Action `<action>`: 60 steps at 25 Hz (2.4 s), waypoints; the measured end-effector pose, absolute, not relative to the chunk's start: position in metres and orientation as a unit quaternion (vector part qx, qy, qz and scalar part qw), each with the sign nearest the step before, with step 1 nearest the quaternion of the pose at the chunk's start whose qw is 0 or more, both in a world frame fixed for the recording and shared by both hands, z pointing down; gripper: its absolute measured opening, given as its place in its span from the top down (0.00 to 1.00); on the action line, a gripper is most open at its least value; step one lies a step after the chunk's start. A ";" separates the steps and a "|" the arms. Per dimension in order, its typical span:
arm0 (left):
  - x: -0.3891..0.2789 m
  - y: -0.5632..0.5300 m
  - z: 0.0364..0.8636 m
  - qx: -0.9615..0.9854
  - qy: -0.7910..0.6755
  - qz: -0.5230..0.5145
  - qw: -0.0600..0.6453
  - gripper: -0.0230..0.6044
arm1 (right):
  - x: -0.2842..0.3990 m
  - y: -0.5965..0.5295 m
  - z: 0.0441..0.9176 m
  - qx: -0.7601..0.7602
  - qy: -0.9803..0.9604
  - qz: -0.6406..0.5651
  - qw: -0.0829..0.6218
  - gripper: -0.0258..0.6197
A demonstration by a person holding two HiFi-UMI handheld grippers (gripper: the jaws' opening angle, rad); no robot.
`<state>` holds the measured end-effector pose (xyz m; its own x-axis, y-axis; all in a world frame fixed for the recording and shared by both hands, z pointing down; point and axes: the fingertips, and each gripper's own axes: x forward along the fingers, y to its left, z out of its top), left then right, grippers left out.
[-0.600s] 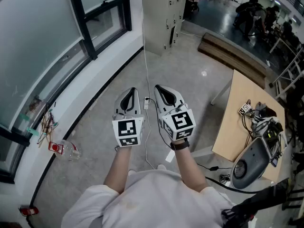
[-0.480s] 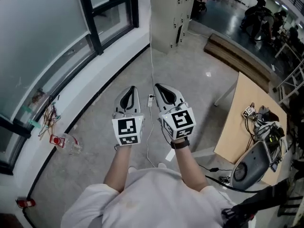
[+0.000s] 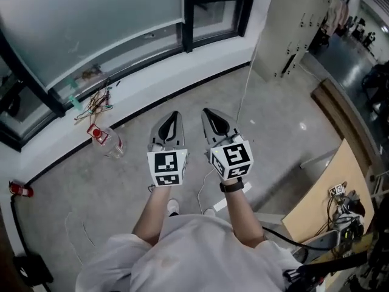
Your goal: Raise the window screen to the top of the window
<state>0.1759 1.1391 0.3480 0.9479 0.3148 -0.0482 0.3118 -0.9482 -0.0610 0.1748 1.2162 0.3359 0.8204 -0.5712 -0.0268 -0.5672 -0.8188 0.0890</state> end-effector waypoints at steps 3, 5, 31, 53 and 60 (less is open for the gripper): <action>0.156 1.082 0.360 -0.996 -0.083 0.014 0.021 0.96 | 0.162 1.152 0.344 0.920 -0.390 -0.032 0.033 0.96; 0.138 1.047 0.366 -0.999 -0.035 0.008 0.020 0.96 | 0.153 1.113 0.352 0.899 -0.437 -0.023 0.034 0.96; -0.289 0.552 0.412 -0.837 0.547 0.011 -0.021 0.96 | -0.218 0.571 0.391 0.510 -0.859 -0.037 0.029 0.96; -0.336 0.297 0.413 -0.746 0.666 0.018 -0.021 0.96 | -0.271 0.275 0.393 0.361 -0.932 -0.032 0.012 0.96; -0.297 0.207 0.418 -0.748 0.664 0.016 -0.010 0.96 | -0.220 0.178 0.404 0.389 -0.921 -0.019 0.007 0.96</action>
<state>-0.2973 0.2069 0.4176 0.1181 -0.9930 -0.0101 -0.9923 -0.1184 0.0367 -0.2199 0.1778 0.4041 -0.6975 -0.7166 -0.0027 -0.7161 0.6968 0.0412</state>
